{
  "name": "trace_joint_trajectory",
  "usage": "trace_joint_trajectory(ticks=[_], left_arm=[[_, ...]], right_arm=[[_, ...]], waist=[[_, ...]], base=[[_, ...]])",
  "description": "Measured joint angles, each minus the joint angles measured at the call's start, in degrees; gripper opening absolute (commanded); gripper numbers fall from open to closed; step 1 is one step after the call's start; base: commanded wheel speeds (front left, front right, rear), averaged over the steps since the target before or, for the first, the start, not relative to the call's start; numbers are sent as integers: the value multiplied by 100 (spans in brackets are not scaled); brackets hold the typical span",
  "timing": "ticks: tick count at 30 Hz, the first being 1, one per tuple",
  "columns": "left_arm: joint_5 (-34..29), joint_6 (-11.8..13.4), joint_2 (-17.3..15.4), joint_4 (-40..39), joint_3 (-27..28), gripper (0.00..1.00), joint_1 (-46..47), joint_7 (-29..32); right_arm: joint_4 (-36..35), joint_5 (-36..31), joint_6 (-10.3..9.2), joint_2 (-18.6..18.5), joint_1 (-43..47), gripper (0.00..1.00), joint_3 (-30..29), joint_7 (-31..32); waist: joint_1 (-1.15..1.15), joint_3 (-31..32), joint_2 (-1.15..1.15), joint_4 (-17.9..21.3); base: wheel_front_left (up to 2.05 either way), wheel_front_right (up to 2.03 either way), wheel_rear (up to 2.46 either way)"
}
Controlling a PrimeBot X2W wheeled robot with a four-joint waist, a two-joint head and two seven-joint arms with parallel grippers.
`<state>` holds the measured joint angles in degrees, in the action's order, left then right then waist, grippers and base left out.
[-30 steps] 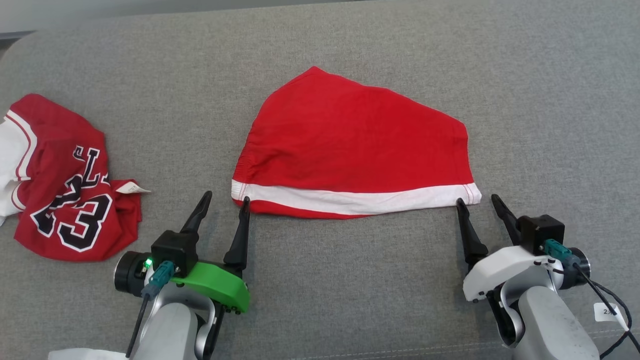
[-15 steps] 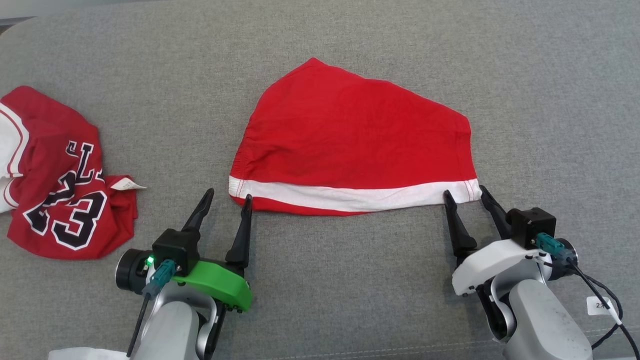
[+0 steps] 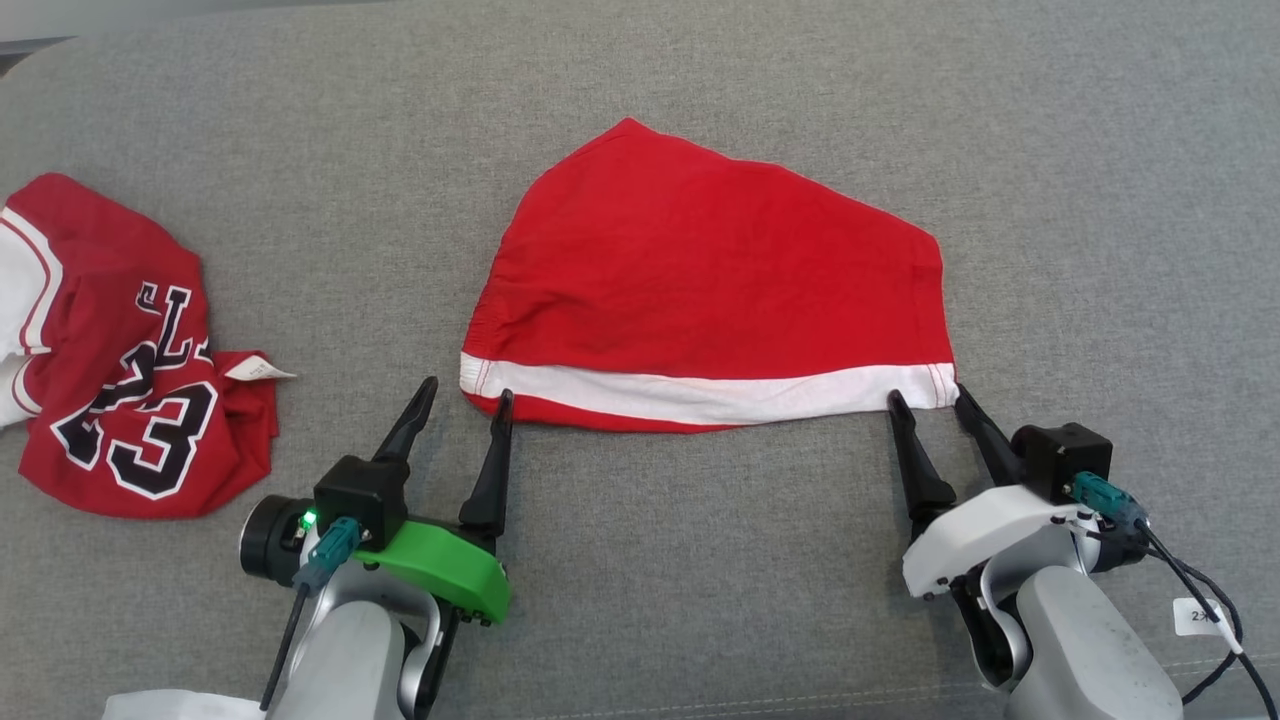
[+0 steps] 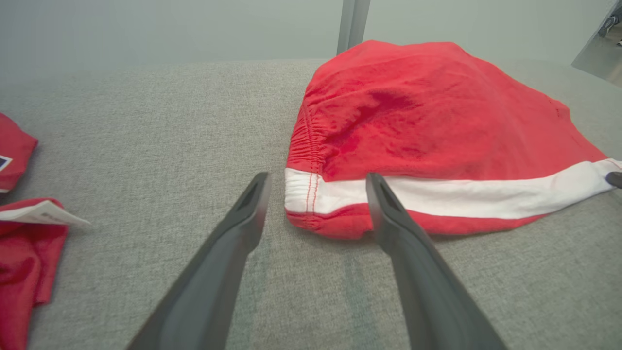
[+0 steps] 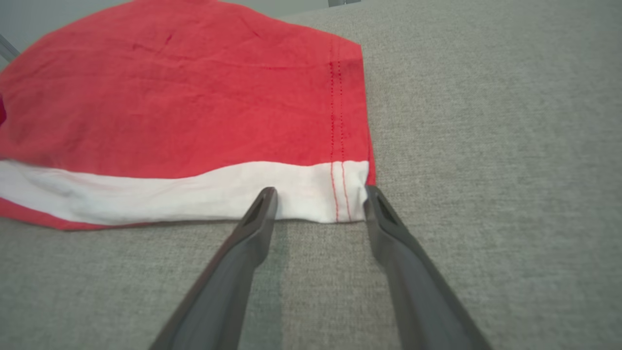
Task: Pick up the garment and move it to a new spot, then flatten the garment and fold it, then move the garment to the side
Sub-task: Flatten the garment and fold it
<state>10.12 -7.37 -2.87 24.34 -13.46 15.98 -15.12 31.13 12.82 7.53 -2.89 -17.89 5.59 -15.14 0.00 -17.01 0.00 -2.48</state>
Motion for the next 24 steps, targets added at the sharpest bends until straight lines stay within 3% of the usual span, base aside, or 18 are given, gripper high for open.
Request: trace_joint_trajectory(ticks=[3,5,7,9,10,24], left_arm=[[0,0,0,0,-18,100,0,0],[1,0,0,0,-27,100,0,0],[0,0,0,0,-33,100,-1,0],[0,0,-1,8,-56,100,-1,0],[12,0,0,22,-71,100,-1,0],[341,-1,-42,497,-1,100,250,0]], right_arm=[[16,96,0,2,-1,90,-57,0],[13,113,0,0,-1,83,-38,0],[-8,120,0,1,-1,47,-23,0],[-47,125,0,1,-1,23,-8,1],[-66,136,0,2,-1,0,-3,0],[-187,63,0,-101,123,0,86,1]], waist=[[0,14,0,-12],[0,28,0,-19],[0,41,0,-21],[0,46,0,-20],[0,47,0,-17],[0,27,0,128]], base=[[0,0,0],[0,0,0],[0,0,0],[0,0,0],[0,0,0],[0,0,0]])
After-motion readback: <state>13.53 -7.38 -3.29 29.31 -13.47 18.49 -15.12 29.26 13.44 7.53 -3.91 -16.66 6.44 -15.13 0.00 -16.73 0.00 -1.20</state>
